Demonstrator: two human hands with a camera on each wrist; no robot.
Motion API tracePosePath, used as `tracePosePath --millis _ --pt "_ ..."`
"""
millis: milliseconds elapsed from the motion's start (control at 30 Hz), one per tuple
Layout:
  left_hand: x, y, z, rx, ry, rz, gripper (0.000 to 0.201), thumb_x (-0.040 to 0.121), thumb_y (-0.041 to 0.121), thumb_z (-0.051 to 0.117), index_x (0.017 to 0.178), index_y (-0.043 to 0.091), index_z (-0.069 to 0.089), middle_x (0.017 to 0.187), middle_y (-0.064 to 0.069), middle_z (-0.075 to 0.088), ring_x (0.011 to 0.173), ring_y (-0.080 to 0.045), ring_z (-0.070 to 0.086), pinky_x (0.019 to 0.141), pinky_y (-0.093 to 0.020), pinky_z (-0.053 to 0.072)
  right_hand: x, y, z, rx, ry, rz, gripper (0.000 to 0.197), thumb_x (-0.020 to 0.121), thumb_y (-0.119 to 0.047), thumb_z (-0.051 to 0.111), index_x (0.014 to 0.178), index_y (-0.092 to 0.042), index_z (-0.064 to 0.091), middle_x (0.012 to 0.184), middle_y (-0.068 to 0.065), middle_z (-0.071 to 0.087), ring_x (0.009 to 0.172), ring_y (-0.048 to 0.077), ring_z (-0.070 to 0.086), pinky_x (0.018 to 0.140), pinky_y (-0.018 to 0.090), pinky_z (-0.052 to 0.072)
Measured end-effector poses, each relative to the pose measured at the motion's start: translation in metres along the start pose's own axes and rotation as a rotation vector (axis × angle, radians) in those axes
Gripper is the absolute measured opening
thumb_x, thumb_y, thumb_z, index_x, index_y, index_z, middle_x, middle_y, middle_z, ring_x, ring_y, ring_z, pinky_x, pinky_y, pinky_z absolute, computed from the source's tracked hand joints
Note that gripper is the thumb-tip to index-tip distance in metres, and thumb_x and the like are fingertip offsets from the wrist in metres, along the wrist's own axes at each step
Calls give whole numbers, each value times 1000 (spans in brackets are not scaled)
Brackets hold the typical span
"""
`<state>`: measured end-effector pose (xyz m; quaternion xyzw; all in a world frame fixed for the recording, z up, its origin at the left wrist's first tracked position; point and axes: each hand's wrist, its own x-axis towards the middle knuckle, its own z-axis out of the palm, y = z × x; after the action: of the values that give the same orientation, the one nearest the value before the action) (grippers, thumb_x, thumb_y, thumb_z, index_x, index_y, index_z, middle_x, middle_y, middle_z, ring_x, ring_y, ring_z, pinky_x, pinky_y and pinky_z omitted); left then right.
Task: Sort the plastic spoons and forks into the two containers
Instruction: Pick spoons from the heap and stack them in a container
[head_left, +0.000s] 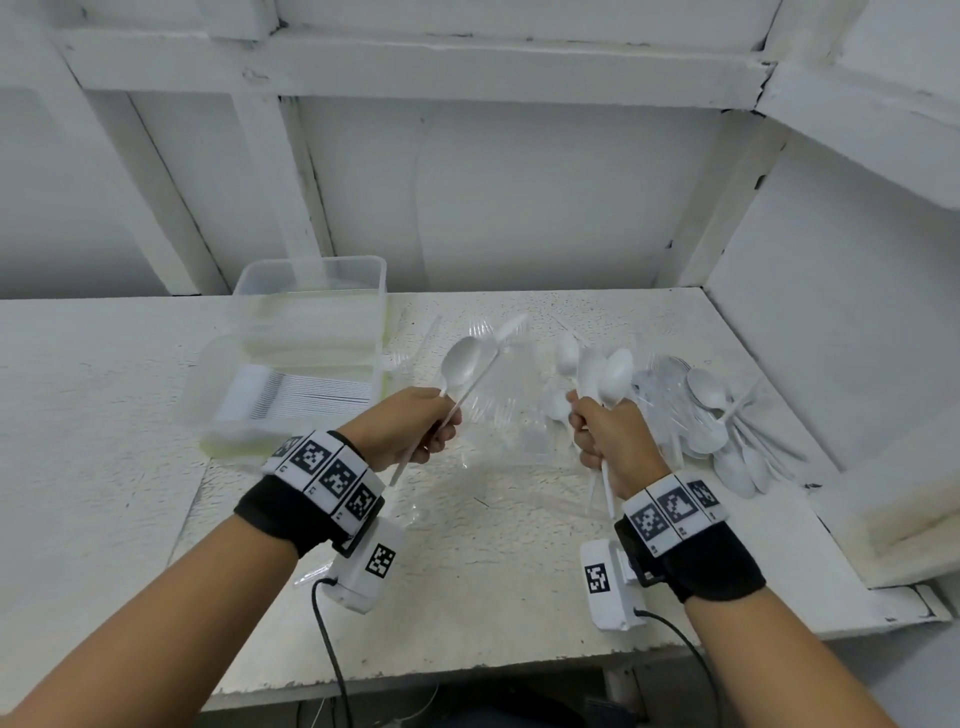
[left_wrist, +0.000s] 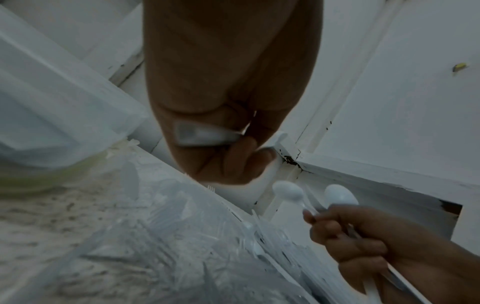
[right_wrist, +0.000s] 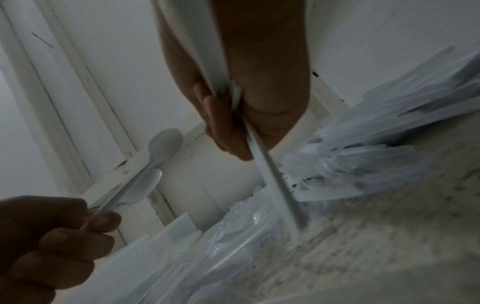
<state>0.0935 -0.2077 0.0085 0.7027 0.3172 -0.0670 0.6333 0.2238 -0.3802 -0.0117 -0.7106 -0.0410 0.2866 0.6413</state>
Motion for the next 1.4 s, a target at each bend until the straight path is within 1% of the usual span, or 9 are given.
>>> tracePosePath --millis 100,233,467,567,667,767,900,1133,1400 --pt "-3 -4 5 -126 -40 1 26 93 10 35 71 13 48 50 5 39 42 -7 29 38 -17 22 -2 -10 17 75 -11 -98 13 89 -25 62 90 -12 58 76 0 62 35 2 30 34 16 26" --pt "-9 -9 10 -201 -104 -18 27 91 10 32 69 13 47 47 6 33 38 -5 23 36 -16 16 -2 -20 35 176 12 -121 19 85 -21 67 95 -8 58 65 3 42 33 3 27 33 17 24" --pt "-19 -18 6 -241 -154 -32 26 90 10 30 70 12 46 47 4 35 40 -7 27 39 -18 21 -11 -23 45 241 -30 -187 21 85 -14 68 70 -15 53 52 -2 33 33 5 25 35 17 20" --pt "-24 -18 8 -208 -96 36 27 97 14 34 81 7 55 54 -3 56 55 -17 56 60 -25 45 -14 -21 49 186 -14 -202 22 83 -15 69 70 -14 51 49 -1 31 33 5 26 35 18 21" --pt "-28 -11 12 -179 -78 117 25 100 16 36 93 9 59 71 -7 68 74 -20 65 76 -30 50 -19 -14 55 131 -21 -207 20 83 -17 70 70 -14 54 47 -2 33 34 6 27 36 19 23" --pt "-31 -3 18 -302 -98 113 24 100 17 32 96 10 55 67 -7 62 59 -19 61 63 -31 51 -24 -6 63 58 -28 -240 21 83 -19 69 67 -15 58 39 -11 37 35 6 29 37 20 25" --pt "-33 -3 27 -380 -69 77 20 97 24 35 98 11 50 54 -1 46 43 -12 37 44 -21 32 -25 1 68 1 -7 -278 25 82 -20 70 64 -14 54 36 -13 40 32 3 38 37 14 30" --pt "-35 -13 30 -278 -52 92 24 98 31 40 101 11 52 57 2 40 46 -9 34 46 -20 29 -27 3 67 -72 -9 -294 24 82 -21 70 66 -15 53 34 -15 43 34 -1 43 38 10 31" --pt "-33 -25 20 -143 49 49 35 100 36 37 74 14 47 51 6 33 40 -7 25 40 -18 21 -17 -10 35 -154 -22 -224 18 95 -19 52 83 -13 64 57 -2 43 47 8 39 39 17 35"
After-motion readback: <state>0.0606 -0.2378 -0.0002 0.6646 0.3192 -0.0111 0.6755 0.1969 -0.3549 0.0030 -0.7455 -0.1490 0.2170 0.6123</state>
